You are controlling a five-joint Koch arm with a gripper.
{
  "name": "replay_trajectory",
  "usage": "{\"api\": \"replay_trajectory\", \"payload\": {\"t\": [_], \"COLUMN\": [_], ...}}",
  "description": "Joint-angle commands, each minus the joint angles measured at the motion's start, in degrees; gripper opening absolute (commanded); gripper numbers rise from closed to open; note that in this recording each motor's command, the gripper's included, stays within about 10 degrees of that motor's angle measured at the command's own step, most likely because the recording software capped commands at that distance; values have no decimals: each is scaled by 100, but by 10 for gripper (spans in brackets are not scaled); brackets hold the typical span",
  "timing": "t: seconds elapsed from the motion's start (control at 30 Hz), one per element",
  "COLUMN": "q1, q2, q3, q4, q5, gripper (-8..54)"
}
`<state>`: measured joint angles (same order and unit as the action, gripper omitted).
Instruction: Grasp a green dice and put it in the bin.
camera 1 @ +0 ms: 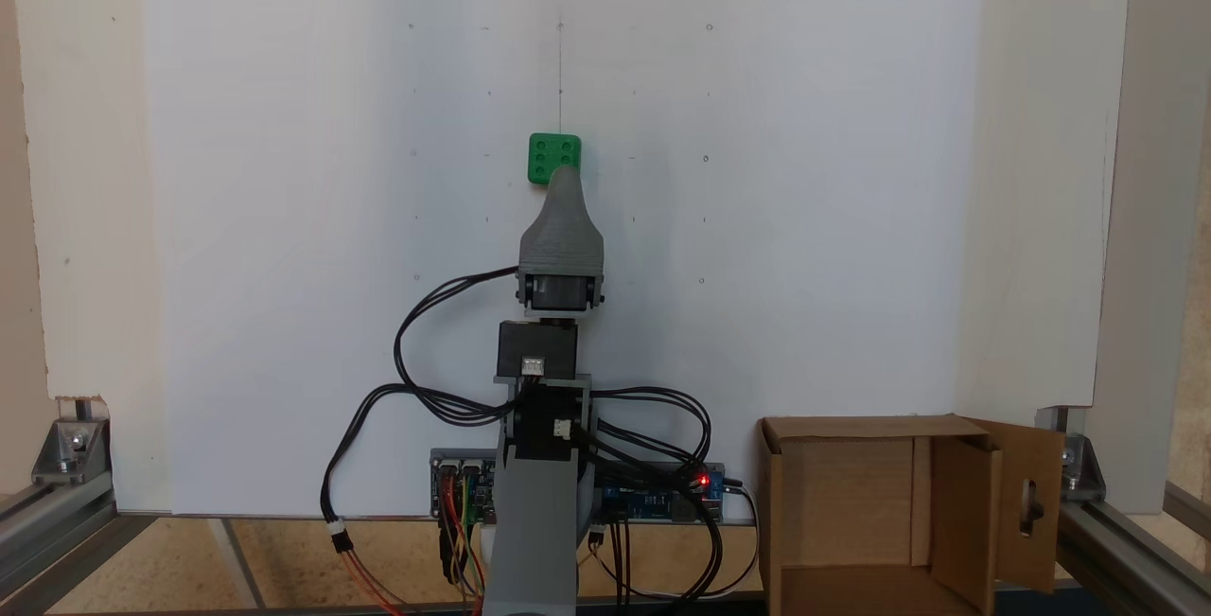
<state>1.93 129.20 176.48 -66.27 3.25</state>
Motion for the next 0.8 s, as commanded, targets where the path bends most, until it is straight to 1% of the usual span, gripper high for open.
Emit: {"api": "replay_trajectory", "payload": {"t": [0.0,0.77], "q1": [-35,-176], "q2": [633,633], "q3": [272,272], "q4": [-686,-861], "q5": [-439,-422], "gripper": [444,444]}}
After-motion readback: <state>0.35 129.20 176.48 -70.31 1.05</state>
